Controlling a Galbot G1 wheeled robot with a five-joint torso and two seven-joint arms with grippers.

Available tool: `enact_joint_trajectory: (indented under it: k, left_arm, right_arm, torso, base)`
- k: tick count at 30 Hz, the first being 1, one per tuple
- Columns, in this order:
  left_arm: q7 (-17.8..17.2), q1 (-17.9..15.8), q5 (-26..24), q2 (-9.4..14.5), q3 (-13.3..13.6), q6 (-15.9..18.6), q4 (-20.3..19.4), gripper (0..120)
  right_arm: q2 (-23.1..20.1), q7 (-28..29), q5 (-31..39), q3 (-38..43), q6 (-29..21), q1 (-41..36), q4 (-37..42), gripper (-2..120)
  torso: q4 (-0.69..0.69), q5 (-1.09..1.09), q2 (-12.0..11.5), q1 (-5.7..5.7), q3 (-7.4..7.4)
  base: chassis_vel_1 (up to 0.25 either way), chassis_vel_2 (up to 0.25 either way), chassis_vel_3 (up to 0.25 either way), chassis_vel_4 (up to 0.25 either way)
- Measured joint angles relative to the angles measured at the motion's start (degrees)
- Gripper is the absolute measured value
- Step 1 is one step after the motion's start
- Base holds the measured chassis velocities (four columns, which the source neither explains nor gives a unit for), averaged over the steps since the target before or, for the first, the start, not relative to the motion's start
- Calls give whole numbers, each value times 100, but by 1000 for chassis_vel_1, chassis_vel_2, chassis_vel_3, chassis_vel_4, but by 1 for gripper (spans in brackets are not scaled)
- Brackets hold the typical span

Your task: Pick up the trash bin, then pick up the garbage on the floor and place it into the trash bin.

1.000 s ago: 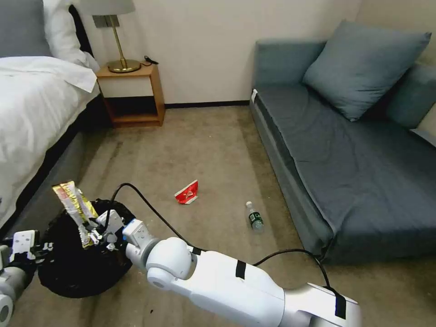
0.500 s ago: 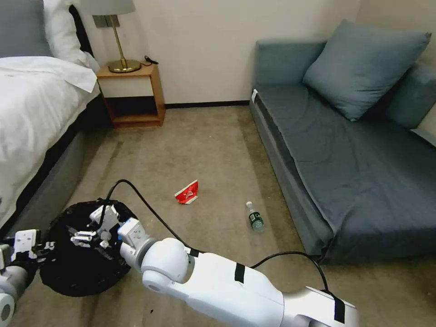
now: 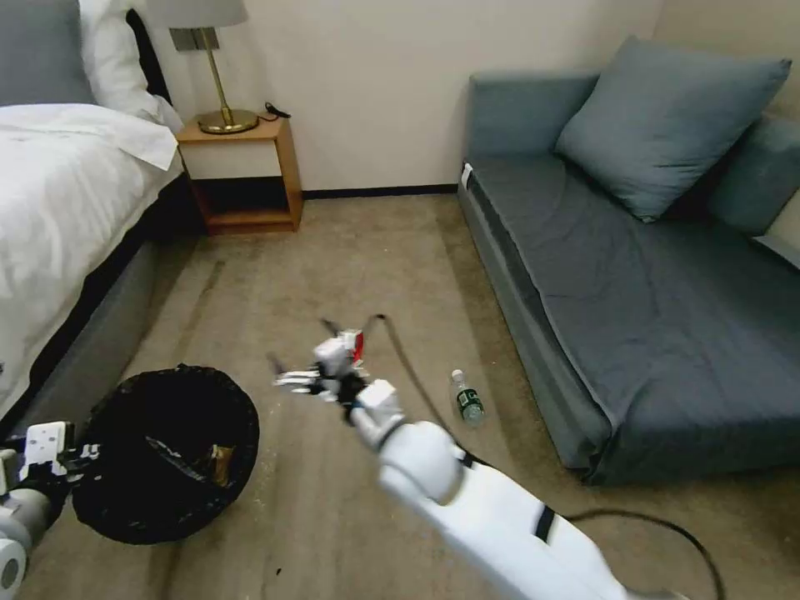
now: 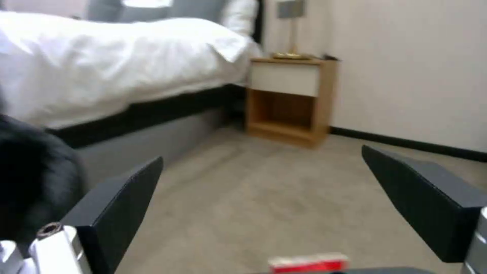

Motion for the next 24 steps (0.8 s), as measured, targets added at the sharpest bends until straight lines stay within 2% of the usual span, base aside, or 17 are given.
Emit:
enact_joint_trajectory:
  k: [3,7,14,19,24]
  left_arm:
    - [5,9,-1,-37,-24,0,6,3]
    - [8,42,-7,-65,-54,0,-9,3]
    - [11,59,-16,-96,-76,0,-47,3]
    - [17,64,-18,-119,-76,0,-61,3]
    - [29,51,-26,-113,-97,0,-61,3]
  right_arm:
    - [-98,-24,-308,253,260,-378,-97,100]
    - [-120,-38,-374,518,501,-688,-118,100]
    - [-152,-71,-390,683,648,-967,-81,100]
    - [-164,-79,-412,721,662,-1112,-61,100]
    - [-167,-79,-412,708,625,-1161,-66,100]
  torso:
    - [0,0,0,0,0]
    - [1,0,0,0,0]
    - [2,0,0,0,0]
    - [2,-1,0,0,0]
    - [1,-2,0,0,1]
  base:
    - [0,0,0,0]
    - [0,0,0,0]
    - [0,0,0,0]
    - [-101,109,102,-77]
    - [-160,184,170,-177]
